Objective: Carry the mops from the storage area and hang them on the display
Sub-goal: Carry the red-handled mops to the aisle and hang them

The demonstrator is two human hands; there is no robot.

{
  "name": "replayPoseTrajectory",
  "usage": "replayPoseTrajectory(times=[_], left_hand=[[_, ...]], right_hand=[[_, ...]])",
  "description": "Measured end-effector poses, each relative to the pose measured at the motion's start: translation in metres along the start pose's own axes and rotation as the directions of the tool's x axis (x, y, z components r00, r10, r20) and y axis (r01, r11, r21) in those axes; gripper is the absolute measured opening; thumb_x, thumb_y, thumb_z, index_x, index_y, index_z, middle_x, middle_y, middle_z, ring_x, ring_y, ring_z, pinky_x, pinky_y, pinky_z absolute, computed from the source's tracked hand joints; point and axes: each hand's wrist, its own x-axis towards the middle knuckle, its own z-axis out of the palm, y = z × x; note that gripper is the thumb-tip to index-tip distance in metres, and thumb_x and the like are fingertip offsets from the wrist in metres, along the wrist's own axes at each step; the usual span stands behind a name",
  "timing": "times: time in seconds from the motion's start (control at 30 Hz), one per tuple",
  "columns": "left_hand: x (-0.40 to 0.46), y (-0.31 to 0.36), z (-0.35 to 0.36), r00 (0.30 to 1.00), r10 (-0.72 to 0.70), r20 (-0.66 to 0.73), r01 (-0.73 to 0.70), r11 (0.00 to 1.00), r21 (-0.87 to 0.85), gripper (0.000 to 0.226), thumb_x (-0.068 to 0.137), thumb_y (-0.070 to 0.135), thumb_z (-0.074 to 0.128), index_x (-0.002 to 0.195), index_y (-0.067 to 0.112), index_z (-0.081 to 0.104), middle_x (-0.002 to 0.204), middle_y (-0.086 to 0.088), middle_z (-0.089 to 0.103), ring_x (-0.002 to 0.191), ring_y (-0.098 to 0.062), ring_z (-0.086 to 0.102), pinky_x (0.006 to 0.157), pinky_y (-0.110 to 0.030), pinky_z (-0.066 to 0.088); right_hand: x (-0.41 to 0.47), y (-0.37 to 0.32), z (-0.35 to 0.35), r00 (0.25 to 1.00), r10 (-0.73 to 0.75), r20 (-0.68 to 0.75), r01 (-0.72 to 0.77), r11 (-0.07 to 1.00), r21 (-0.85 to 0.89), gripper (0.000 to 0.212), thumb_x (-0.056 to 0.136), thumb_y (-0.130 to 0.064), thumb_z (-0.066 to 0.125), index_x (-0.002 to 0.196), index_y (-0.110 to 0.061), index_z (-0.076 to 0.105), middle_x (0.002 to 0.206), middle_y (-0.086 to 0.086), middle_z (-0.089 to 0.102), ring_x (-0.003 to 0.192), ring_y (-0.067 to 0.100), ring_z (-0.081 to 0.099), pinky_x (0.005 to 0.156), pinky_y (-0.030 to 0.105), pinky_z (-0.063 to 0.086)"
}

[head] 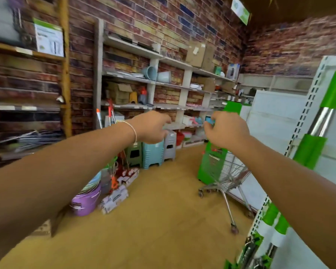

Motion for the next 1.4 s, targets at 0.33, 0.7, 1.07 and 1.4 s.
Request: replayPoseTrajectory(times=[0.33, 0.7, 1.07, 1.4], left_hand=[[-0.04, -0.117, 0.02, 0.973, -0.211, 0.088, 0.195, 0.966, 0.168, 0.048, 0.095, 0.039, 0.052, 0.137, 0.017, 0.044, 0.132, -0.011, 0.055, 0.12, -0.029, 0.052, 0.094, -0.037, 0.045], [0.042, -0.238, 0.062, 0.921, -0.355, 0.16, 0.309, 0.917, 0.254, 0.045, 0.096, 0.037, 0.05, 0.137, 0.021, 0.043, 0.133, -0.009, 0.054, 0.121, -0.029, 0.05, 0.091, -0.037, 0.044], [0.184, -0.306, 0.115, 0.938, -0.317, 0.141, 0.271, 0.923, 0.271, 0.046, 0.096, 0.034, 0.049, 0.138, 0.017, 0.042, 0.129, -0.011, 0.054, 0.121, -0.029, 0.049, 0.095, -0.041, 0.046], [0.293, -0.392, 0.191, 0.947, -0.257, 0.192, 0.214, 0.953, 0.216, 0.047, 0.096, 0.039, 0.049, 0.137, 0.017, 0.043, 0.13, -0.01, 0.054, 0.119, -0.029, 0.051, 0.095, -0.039, 0.047]], right_hand=[[0.053, -0.109, 0.076, 0.976, -0.184, 0.113, 0.167, 0.975, 0.144, 0.039, 0.099, -0.045, 0.046, 0.104, -0.01, 0.061, 0.09, 0.008, 0.065, 0.088, 0.029, 0.065, 0.067, 0.035, 0.055], [0.17, -0.154, 0.193, 0.938, -0.314, 0.149, 0.277, 0.934, 0.228, 0.045, 0.1, -0.045, 0.046, 0.122, -0.008, 0.06, 0.105, 0.012, 0.069, 0.094, 0.03, 0.065, 0.073, 0.037, 0.057], [0.302, -0.137, 0.299, 0.934, -0.291, 0.209, 0.248, 0.946, 0.209, 0.047, 0.098, -0.047, 0.048, 0.122, -0.009, 0.06, 0.1, 0.01, 0.068, 0.091, 0.029, 0.064, 0.075, 0.039, 0.057], [0.389, -0.153, 0.412, 0.898, -0.288, 0.332, 0.233, 0.953, 0.196, 0.055, 0.098, -0.053, 0.046, 0.127, -0.007, 0.055, 0.122, 0.015, 0.062, 0.108, 0.033, 0.059, 0.086, 0.042, 0.055]])
